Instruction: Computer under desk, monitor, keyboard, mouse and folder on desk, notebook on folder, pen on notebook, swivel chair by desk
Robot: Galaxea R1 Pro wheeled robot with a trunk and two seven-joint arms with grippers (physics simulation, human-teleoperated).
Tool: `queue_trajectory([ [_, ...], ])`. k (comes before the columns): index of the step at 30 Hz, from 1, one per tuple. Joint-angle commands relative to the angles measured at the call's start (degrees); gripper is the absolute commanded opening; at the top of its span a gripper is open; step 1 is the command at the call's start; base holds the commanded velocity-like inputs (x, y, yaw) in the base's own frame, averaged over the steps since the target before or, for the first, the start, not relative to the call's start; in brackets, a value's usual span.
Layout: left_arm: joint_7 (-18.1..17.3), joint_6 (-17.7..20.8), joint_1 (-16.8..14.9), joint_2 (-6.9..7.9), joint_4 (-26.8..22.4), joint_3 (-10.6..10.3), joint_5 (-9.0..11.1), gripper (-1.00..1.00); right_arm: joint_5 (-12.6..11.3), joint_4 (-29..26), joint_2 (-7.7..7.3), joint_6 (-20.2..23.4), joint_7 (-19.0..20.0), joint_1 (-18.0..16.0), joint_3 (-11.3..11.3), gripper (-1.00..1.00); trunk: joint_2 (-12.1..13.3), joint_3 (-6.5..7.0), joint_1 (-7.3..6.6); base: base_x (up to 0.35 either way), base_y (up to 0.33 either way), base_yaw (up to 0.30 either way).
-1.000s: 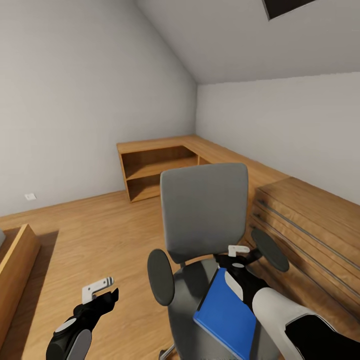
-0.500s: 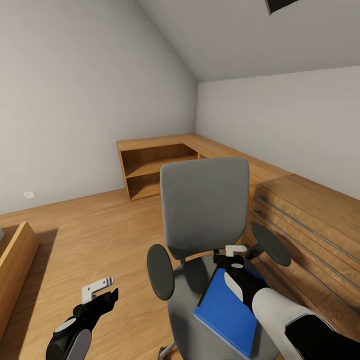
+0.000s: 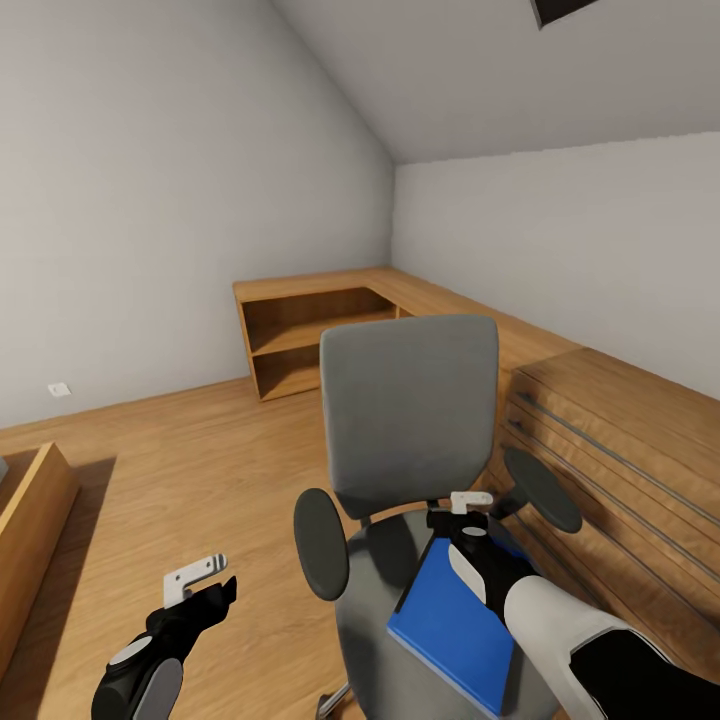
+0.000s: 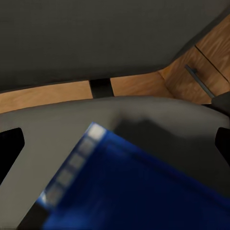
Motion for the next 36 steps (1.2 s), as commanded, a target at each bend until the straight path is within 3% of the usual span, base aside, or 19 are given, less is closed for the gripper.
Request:
queue_trajectory([
  [1, 0.59, 0.08, -0.04, 0.04, -0.07, -0.12, 0.59, 1.00, -0.44, -0.08, -0.02, 0.40, -0.37, -0.03, 0.51, 1.00, -0.03, -0.05, -0.01, 0.000, 0.000, 0.000],
  [15, 0.60, 0.08, -0.04, 0.01, -0.07, -0.12, 0.59, 1.00, -0.38, -0.14, -0.03, 1.61, -0.44, -0.04, 0.58, 1.00, -0.03, -0.05, -0.01, 0.000, 0.000, 0.000],
  [24, 0.59, 0.08, -0.04, -0.01, -0.07, -0.12, 0.59, 1.00, -0.37, -0.14, -0.09, 1.70, -0.46, -0.05, 0.52, 1.00, -3.63, -1.67, 1.97, 0.000, 0.000, 0.000],
  [36, 0.59, 0.08, -0.02, 0.03, -0.07, -0.12, 0.59, 1.00, -0.37, -0.14, -0.10, 1.69, -0.46, -0.03, 0.49, 1.00, -4.04, -1.85, 2.19, 0.000, 0.000, 0.000],
])
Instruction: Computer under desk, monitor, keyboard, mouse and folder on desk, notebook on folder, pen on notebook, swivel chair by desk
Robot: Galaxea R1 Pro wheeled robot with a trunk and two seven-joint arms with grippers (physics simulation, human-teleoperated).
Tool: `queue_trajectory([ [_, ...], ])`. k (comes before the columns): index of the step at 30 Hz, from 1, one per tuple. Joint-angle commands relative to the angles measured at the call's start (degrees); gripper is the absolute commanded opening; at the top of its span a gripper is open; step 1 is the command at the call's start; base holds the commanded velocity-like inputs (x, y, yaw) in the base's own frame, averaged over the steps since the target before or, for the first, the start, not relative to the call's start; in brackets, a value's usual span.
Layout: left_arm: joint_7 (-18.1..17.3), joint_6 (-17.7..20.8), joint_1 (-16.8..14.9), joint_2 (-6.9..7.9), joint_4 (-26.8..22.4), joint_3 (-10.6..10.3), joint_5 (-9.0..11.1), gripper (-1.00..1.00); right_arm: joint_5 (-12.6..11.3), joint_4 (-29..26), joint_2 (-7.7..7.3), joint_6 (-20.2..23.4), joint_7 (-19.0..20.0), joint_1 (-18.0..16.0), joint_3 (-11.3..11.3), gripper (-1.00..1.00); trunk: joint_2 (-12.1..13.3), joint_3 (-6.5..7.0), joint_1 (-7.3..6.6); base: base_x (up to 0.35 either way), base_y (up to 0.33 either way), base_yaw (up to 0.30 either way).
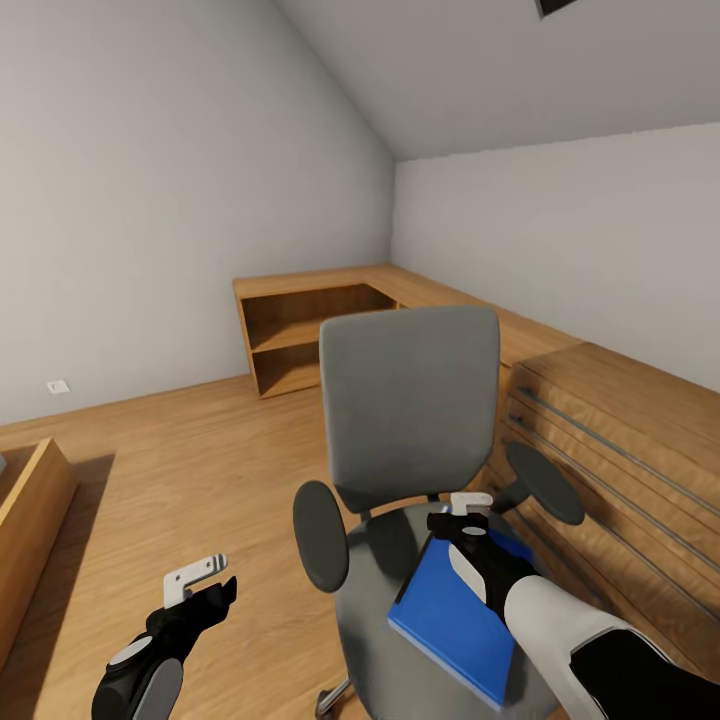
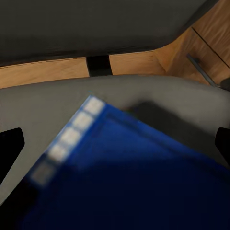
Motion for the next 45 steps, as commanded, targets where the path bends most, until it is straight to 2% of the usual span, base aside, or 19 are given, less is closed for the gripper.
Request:
queue_trajectory([
  [1, 0.59, 0.08, -0.04, 0.05, -0.07, -0.12, 0.58, 1.00, -0.38, -0.11, -0.03, 0.32, -0.40, -0.03, 0.49, 1.00, -0.44, -0.24, 0.22, 0.000, 0.000, 0.000],
  [3, 0.59, 0.08, -0.05, 0.04, -0.07, -0.12, 0.58, 1.00, -0.38, -0.11, -0.03, 0.32, -0.44, -0.03, 0.49, 1.00, -1.24, -0.60, 0.66, 0.000, 0.000, 0.000],
  [22, 0.43, 0.15, -0.06, 0.32, 0.00, -0.12, 0.58, 1.00, -0.29, -0.11, -0.02, 0.23, -0.48, -0.03, 0.49, 1.00, -1.24, -0.60, 0.66, -0.002, 0.000, 0.000],
  [45, 0.42, 0.16, -0.06, 0.36, 0.02, -0.04, 0.58, 1.00, -0.29, -0.11, -0.04, 0.14, -0.57, -0.03, 0.40, 1.00, -1.24, -0.60, 0.66, -0.153, 0.000, 0.000],
])
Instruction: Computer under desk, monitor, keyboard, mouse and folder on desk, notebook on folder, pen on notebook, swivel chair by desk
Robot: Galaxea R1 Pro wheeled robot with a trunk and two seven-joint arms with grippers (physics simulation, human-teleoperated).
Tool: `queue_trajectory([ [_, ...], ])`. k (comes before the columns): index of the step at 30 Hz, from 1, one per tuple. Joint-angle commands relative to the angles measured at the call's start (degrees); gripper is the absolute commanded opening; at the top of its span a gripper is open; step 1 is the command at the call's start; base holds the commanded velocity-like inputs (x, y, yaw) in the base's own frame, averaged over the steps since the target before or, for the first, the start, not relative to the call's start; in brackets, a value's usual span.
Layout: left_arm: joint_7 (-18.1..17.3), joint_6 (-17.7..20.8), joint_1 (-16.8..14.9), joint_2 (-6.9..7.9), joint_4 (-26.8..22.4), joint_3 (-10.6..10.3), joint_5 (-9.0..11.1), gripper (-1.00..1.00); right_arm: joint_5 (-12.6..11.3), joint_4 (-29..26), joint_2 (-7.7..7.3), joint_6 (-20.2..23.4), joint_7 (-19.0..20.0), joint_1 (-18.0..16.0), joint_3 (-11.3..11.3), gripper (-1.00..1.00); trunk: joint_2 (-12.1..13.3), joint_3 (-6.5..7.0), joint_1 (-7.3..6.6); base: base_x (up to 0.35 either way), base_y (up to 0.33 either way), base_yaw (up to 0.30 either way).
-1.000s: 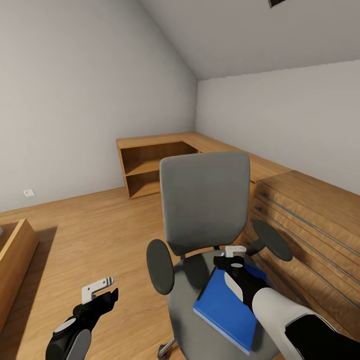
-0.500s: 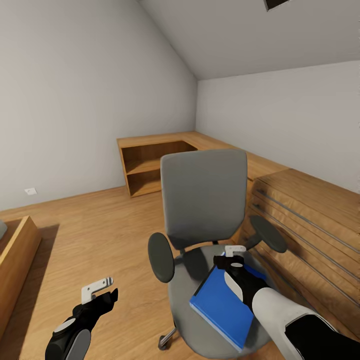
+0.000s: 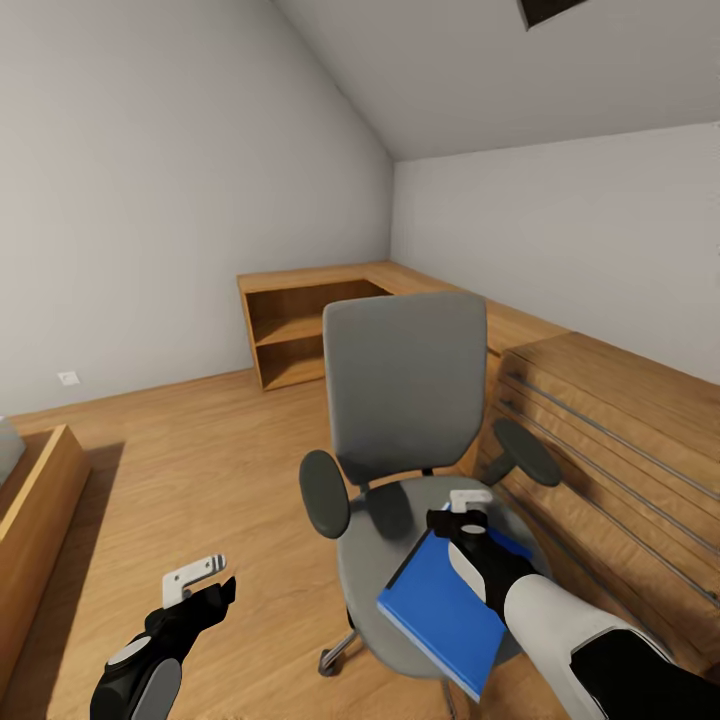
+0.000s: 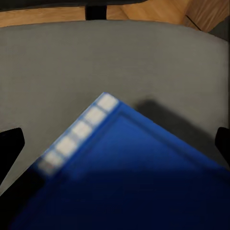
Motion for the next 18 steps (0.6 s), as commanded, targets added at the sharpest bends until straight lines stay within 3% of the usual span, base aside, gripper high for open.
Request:
queue_trajectory([
  [1, 0.59, 0.08, -0.04, 0.06, -0.08, -0.12, 0.59, 1.00, -0.97, 0.61, -0.02, 0.29, -0.34, 0.02, 0.29, 1.00, -0.02, -0.07, -0.01, -0.082, 0.000, 0.000],
  [13, 0.59, 0.09, -0.04, 0.06, -0.08, -0.10, 0.59, 1.00, -0.97, 0.61, -0.01, 0.21, -0.34, 0.00, 0.28, 1.00, -0.02, -0.07, -0.01, -0.059, 0.000, 0.000],
  [18, 0.59, 0.09, -0.04, 0.02, -0.08, 0.96, 0.59, 1.00, -0.97, 0.61, 0.01, 0.21, -0.34, 0.02, 0.28, 1.00, -0.02, -0.07, -0.01, -0.126, 0.000, 0.000],
])
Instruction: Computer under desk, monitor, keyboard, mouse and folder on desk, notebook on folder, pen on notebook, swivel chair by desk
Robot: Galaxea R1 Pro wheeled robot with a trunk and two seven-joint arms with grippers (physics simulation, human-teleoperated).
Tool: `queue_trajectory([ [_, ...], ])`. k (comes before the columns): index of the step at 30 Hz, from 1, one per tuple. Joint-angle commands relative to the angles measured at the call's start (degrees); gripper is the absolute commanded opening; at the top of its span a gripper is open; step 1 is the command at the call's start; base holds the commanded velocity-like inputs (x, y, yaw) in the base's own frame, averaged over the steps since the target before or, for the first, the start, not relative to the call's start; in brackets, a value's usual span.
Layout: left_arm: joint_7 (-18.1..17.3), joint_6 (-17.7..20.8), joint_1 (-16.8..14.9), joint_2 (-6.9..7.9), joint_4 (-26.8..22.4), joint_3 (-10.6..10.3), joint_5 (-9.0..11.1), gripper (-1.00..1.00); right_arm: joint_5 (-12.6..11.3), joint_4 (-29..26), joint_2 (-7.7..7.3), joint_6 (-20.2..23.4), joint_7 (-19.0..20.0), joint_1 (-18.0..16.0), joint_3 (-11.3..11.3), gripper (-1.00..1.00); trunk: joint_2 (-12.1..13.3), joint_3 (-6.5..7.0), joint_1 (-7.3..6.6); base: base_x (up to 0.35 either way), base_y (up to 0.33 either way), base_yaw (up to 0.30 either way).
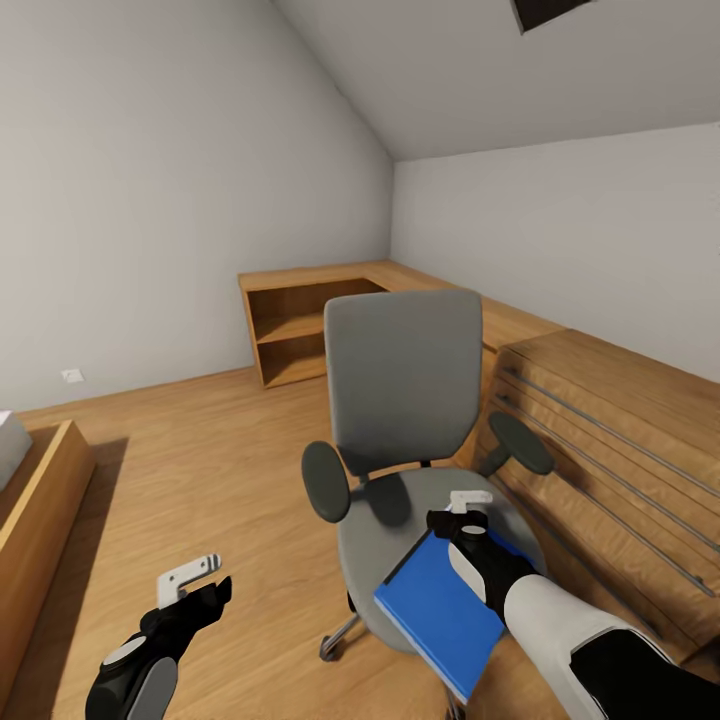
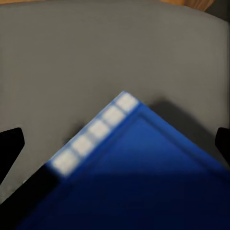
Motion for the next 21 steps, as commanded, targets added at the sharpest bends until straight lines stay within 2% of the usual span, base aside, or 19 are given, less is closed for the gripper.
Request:
queue_trajectory([
  [1, 0.59, 0.11, -0.04, 0.04, -0.08, 0.13, 0.60, 1.00, -0.99, 0.29, -0.05, 0.28, -0.36, 0.02, 0.36, 1.00, -0.02, -0.07, -0.01, -0.047, 0.000, 0.000],
  [13, 0.59, 0.12, -0.04, 0.02, -0.08, 0.60, 0.60, 1.00, -0.99, 0.29, -0.06, 0.20, -0.36, 0.03, 0.36, 1.00, -0.02, -0.07, -0.01, -0.011, 0.000, 0.000],
  [21, 0.59, 0.09, -0.04, 0.01, -0.08, 0.73, 0.60, 1.00, -0.99, 0.28, -0.08, 0.19, -0.36, 0.01, 0.34, 1.00, 3.19, 1.37, -1.77, 0.000, 0.000, 0.000],
])
